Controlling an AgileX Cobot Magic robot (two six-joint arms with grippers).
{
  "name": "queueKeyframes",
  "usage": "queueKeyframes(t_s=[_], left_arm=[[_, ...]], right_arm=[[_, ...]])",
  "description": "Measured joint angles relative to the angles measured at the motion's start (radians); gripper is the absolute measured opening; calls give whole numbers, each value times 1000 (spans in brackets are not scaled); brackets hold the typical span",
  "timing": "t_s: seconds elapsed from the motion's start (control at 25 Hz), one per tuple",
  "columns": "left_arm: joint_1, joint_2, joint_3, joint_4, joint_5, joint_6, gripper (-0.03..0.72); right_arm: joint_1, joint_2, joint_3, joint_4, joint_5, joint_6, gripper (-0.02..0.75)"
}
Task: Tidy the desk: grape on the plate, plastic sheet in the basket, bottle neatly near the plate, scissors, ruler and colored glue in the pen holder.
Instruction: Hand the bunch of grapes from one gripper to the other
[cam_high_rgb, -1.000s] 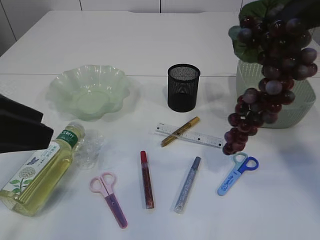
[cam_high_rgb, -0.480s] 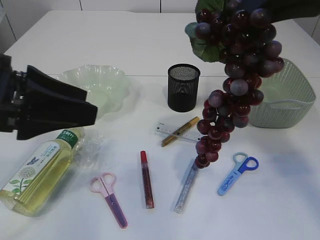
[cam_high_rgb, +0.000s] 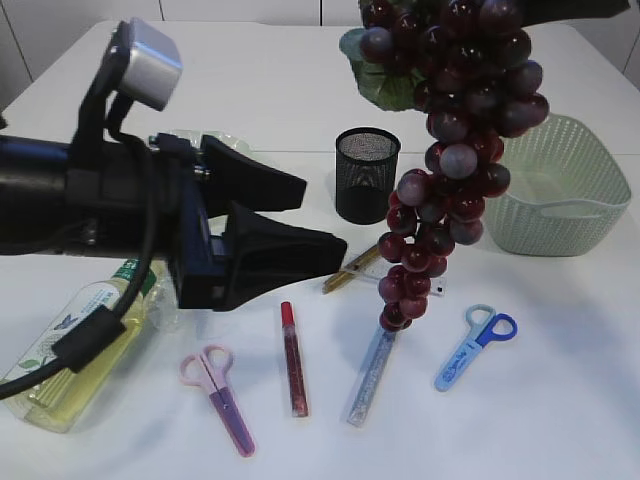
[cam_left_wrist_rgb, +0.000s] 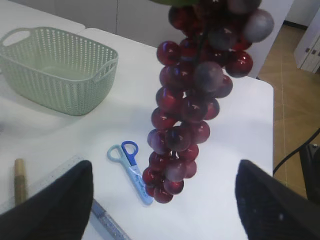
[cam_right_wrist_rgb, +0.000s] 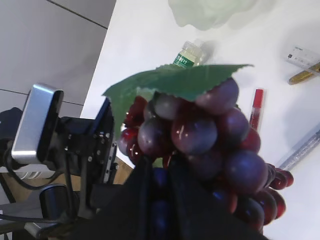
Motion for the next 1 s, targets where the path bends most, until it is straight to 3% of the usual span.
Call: queueKeyframes(t_s=[0.52, 1.0], left_arm=[[-156, 185, -244, -29, -39, 50, 653], [-195, 256, -316, -31, -55, 50, 613]], right_arm=[[0, 0, 0, 39, -4, -81, 78], [0, 0, 0, 70, -8, -111, 78]])
